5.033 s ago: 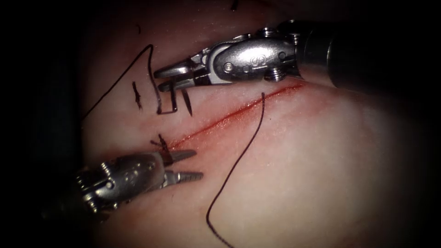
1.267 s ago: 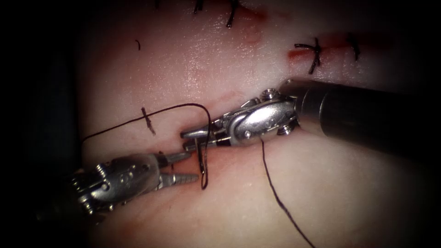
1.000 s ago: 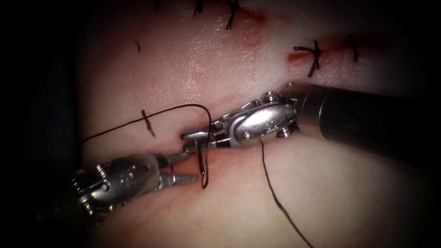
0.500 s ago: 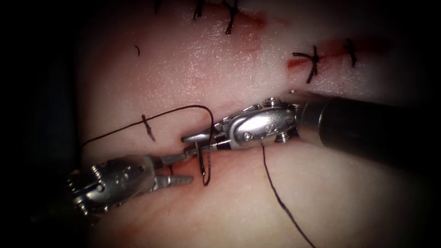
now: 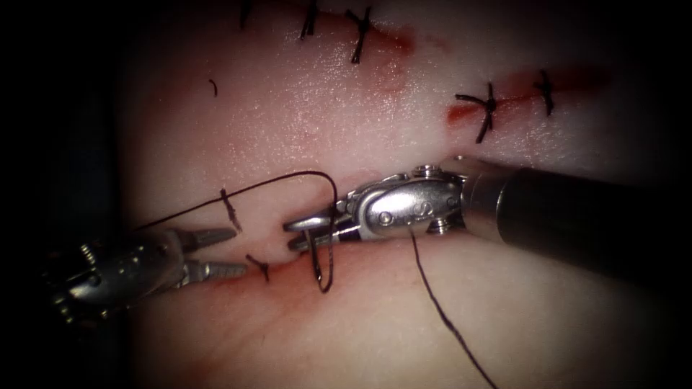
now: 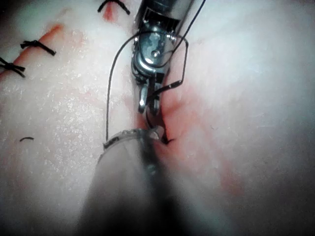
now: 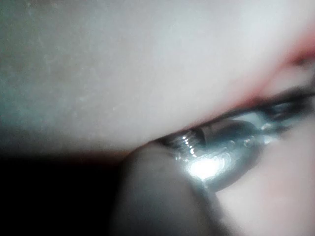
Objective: Wound Closure
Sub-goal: With the right tool, throw the needle through the skin above the cut.
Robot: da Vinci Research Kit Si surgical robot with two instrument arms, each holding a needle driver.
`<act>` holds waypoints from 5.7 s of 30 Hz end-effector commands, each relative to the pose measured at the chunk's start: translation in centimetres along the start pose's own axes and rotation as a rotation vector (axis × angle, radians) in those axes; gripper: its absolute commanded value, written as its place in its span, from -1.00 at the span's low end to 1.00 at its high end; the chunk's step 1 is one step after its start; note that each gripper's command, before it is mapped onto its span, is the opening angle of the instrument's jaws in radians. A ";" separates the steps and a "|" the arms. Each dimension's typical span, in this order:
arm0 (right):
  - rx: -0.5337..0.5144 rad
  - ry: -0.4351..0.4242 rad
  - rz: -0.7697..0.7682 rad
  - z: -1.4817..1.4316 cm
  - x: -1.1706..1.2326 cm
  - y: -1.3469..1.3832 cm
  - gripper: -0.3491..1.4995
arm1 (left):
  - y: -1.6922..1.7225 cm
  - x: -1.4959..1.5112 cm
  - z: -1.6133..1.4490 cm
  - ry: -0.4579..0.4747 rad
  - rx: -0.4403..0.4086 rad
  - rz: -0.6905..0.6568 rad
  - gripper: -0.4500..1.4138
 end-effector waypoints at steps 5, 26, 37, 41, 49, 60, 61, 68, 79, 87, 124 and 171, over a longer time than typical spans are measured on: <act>0.027 -0.014 0.053 0.11 -0.08 0.00 -1.00 | 0.02 0.05 0.10 0.002 0.012 -0.013 0.02; 0.114 -0.028 0.187 0.22 -0.12 -0.09 -1.00 | 0.06 0.07 0.13 -0.009 0.010 -0.007 0.01; 0.141 -0.033 0.260 0.29 -0.16 -0.14 -1.00 | 0.07 0.07 0.14 -0.009 0.008 -0.007 0.00; 0.159 -0.031 0.294 0.32 -0.17 -0.18 -1.00 | 0.07 0.07 0.14 -0.009 0.008 -0.007 0.00; 0.210 -0.040 0.336 0.37 -0.18 -0.24 -1.00 | 0.07 0.06 0.14 -0.009 0.006 -0.007 0.00; 0.160 -0.041 0.137 0.30 0.01 -0.21 -1.00 | 0.07 0.06 0.14 -0.012 0.006 -0.007 0.00; 0.160 -0.043 0.104 0.30 0.05 -0.20 -1.00 | 0.07 0.06 0.14 -0.012 0.007 -0.007 0.00; 0.188 -0.150 -0.144 0.38 0.32 -0.26 -1.00 | 0.06 0.06 0.14 -0.012 0.006 -0.006 0.01; 0.170 -0.193 -0.244 0.32 0.56 -0.41 -1.00 | 0.06 0.06 0.13 -0.012 0.006 -0.006 0.01; 0.139 -0.241 -0.252 0.10 0.30 -0.49 -1.00 | 0.06 0.06 0.13 -0.012 0.006 -0.007 0.01; -0.362 0.009 0.118 -0.53 0.46 0.78 -1.00 | 0.78 0.05 1.14 -0.107 -0.113 0.102 -0.13; -0.557 0.206 0.516 -0.89 0.55 1.85 -1.00 | 0.74 -0.07 1.13 -0.151 -0.155 0.126 -0.08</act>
